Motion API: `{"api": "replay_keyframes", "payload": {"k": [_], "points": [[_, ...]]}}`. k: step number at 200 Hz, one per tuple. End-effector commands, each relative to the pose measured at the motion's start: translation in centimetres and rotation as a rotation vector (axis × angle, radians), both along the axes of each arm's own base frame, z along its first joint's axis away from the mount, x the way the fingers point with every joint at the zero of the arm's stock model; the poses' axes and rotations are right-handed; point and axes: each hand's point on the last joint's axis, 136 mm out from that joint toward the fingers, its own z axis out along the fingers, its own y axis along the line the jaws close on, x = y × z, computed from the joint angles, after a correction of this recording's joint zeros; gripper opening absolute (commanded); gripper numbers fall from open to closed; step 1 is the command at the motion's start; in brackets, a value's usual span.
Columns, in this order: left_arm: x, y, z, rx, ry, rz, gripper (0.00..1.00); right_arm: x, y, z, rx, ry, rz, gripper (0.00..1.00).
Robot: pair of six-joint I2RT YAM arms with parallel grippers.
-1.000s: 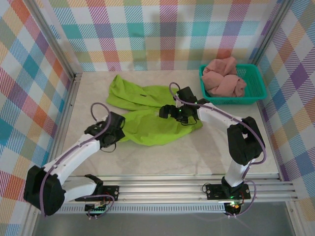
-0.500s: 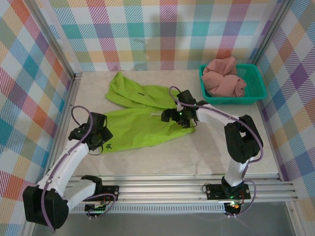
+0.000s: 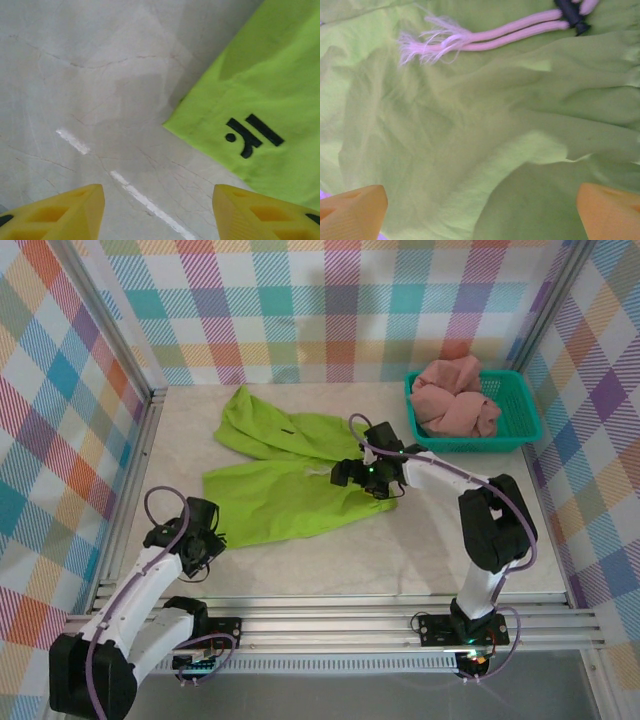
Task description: Fold and stack the shorts
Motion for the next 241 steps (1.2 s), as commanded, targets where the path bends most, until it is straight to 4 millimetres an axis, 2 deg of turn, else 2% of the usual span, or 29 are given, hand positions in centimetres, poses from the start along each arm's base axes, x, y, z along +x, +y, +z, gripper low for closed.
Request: {"api": "replay_keyframes", "payload": {"k": [1,28,70,100,127,166,193,241], "points": [[0.9,0.6,-0.9,0.032,-0.010,0.031,0.59,0.0,-0.7,1.5,0.037,-0.026,-0.019,0.97],[2.2,0.3,-2.1,0.038,0.004,0.010,0.58,-0.2,-1.1,1.5,0.038,-0.025,-0.019,0.97],[3.7,-0.4,-2.7,0.007,-0.044,-0.014,0.55,-0.5,-1.2,1.0,0.044,-0.014,-0.015,0.97],[3.5,-0.5,-3.9,0.002,-0.024,-0.015,0.52,-0.5,-1.2,0.8,0.045,-0.008,-0.014,0.97],[3.0,-0.2,-5.1,0.025,0.037,-0.014,0.53,-0.6,-1.3,0.7,0.042,-0.006,-0.013,0.97],[3.4,0.2,-5.3,0.045,0.059,0.013,0.53,-0.7,-1.6,0.3,0.035,0.001,-0.017,0.97],[4.2,-0.3,-5.7,0.024,0.048,0.013,0.48,-0.7,-1.8,0.2,0.036,0.002,-0.021,0.97],[6.1,-1.1,-5.8,-0.003,0.025,-0.037,0.31,-0.8,-2.2,-0.1,0.030,0.008,-0.019,0.97]]}}
